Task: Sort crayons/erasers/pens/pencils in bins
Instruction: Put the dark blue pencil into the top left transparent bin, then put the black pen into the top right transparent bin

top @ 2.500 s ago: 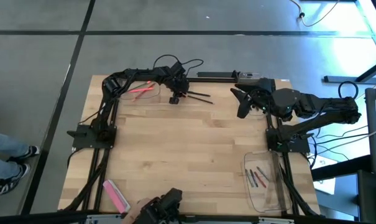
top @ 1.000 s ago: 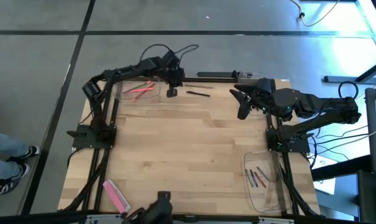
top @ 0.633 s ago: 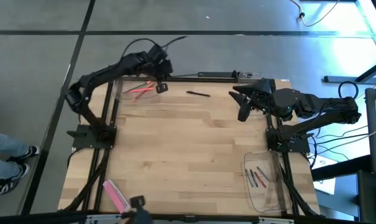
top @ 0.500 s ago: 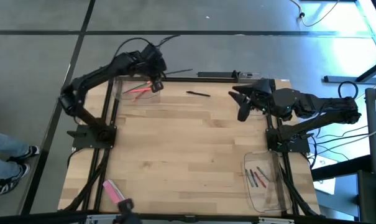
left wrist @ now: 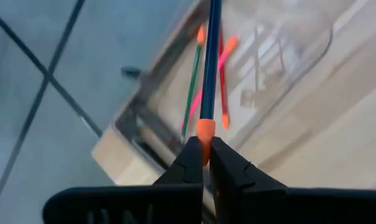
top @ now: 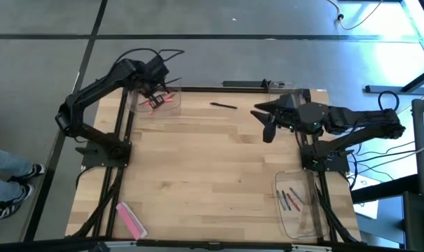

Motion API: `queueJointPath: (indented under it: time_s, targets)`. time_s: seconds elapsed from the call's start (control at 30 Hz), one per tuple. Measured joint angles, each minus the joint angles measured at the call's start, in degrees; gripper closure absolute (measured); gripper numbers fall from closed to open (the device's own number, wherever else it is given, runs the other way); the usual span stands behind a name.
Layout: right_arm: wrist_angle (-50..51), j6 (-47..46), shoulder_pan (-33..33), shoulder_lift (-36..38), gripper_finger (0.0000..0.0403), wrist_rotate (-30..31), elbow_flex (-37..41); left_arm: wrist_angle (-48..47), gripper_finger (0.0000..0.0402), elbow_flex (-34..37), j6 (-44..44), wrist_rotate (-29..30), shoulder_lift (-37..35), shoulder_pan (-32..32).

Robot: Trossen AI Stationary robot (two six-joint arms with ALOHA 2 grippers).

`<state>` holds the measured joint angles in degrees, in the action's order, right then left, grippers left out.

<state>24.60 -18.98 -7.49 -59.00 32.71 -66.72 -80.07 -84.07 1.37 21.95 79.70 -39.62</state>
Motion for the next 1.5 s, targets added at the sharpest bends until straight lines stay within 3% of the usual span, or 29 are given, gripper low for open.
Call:
queueJointPath:
  time_s: [0.2, 0.4, 0.57, 0.87, 1.03, 1.33, 1.5]
  targets:
    - [-0.1, 0.0, 0.0, -1.6, 0.027, 0.0, 0.0, -4.7, 0.0401, 0.4, -4.5, 0.0, 0.0, 0.0]
    - [-0.3, 0.0, 0.0, -1.8, 0.027, 0.0, 0.0, -4.5, 0.0401, 7.9, -4.4, -2.8, 0.0, -0.3]
    - [-1.1, 2.1, 0.0, -1.8, 0.027, -0.1, 0.0, 4.3, 0.0401, 17.8, -1.2, -3.0, 0.1, -0.9]
    - [-0.8, 10.6, 0.0, -1.8, 0.027, -8.1, 0.0, 22.0, 0.0401, 28.4, 3.7, -3.0, 0.3, -3.5]
    - [0.5, 14.4, 0.0, -1.8, 0.027, -13.3, 0.0, 26.7, 0.0401, 30.7, 5.2, -3.0, 0.3, -5.8]
    - [1.2, 15.1, 0.0, -1.8, 0.027, -13.4, 0.0, 30.2, 0.0361, 31.5, 5.2, -3.0, 0.3, -7.1]
    - [1.2, 15.2, 0.0, -1.8, 0.027, -13.4, 0.0, 30.5, 0.0335, 31.5, 4.7, 0.7, 0.3, -7.1]
